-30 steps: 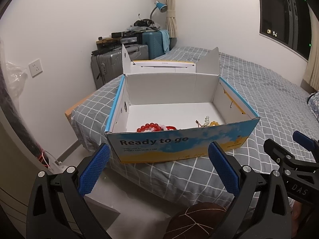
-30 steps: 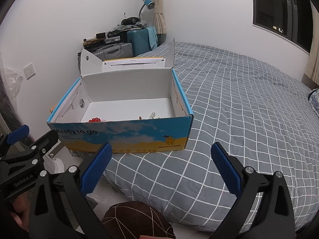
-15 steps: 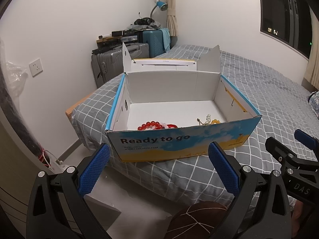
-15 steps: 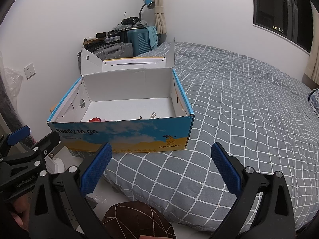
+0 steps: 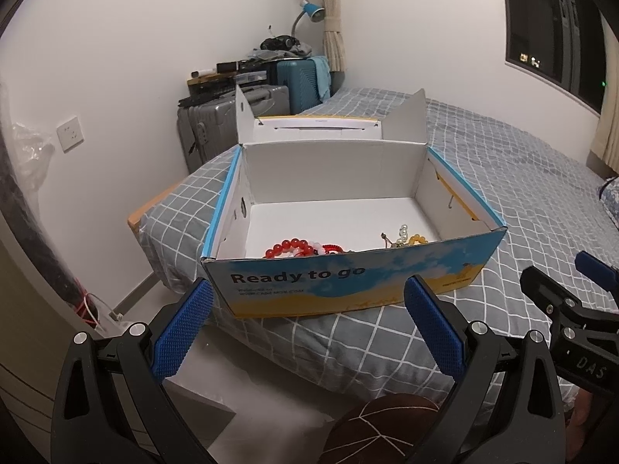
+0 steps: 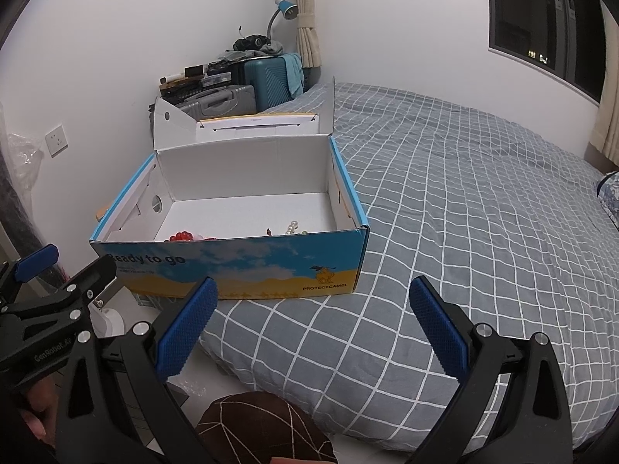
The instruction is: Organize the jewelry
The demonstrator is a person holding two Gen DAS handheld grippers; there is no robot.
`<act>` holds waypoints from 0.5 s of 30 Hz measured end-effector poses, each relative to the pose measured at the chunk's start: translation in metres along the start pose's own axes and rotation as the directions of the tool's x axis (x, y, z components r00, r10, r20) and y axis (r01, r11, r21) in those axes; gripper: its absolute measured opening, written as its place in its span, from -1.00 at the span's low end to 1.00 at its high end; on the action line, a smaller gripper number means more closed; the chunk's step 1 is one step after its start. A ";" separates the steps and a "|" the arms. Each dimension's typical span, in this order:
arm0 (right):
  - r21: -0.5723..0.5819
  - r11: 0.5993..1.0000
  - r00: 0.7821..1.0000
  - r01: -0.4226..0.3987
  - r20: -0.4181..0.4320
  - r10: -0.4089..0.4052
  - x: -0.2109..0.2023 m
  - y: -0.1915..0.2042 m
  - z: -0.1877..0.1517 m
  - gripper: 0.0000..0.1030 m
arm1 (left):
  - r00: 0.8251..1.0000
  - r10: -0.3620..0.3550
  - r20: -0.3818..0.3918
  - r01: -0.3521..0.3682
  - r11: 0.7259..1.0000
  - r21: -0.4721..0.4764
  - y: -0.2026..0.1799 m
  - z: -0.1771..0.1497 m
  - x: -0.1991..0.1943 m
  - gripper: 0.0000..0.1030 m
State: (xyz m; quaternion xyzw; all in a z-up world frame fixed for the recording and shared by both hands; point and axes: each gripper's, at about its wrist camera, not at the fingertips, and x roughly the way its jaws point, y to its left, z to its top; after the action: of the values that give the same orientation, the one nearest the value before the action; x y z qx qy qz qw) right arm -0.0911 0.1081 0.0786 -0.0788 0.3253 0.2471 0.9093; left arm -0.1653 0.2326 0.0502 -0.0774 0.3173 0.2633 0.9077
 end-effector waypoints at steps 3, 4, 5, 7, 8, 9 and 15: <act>-0.002 1.000 1.000 0.000 -0.003 0.000 0.000 -0.001 0.000 0.85 | 1.000 0.000 -0.003 0.000 1.000 -0.004 0.001 0.000 0.002 0.89; -0.002 1.000 1.000 -0.001 -0.005 0.001 0.000 -0.001 0.000 0.85 | 1.000 0.003 -0.004 -0.003 1.000 -0.004 0.002 0.001 0.003 0.89; -0.004 1.000 1.000 -0.001 -0.005 0.001 0.000 -0.002 0.000 0.85 | 1.000 0.003 -0.002 -0.003 1.000 -0.005 0.002 0.001 0.002 0.89; -0.005 1.000 1.000 -0.001 -0.006 0.001 0.001 -0.001 0.000 0.85 | 1.000 0.009 0.004 -0.009 1.000 -0.004 0.002 0.001 0.002 0.89; -0.005 1.000 1.000 -0.001 -0.007 0.001 0.001 -0.001 0.000 0.85 | 1.000 0.012 0.005 -0.012 1.000 -0.002 0.001 0.001 0.002 0.89; -0.006 1.000 1.000 -0.001 -0.007 0.001 0.001 0.000 0.000 0.85 | 1.000 0.013 0.007 -0.013 1.000 0.001 0.001 0.001 0.001 0.89; -0.006 1.000 1.000 -0.001 -0.007 0.001 0.002 0.001 0.000 0.85 | 0.999 0.025 0.032 -0.025 1.000 0.015 0.000 -0.001 -0.002 0.89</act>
State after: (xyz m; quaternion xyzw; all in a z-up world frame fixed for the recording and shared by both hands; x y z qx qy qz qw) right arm -0.0901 0.1094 0.0769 -0.0821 0.3278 0.2480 0.9079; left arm -0.1669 0.2314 0.0508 -0.0621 0.3059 0.2733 0.9099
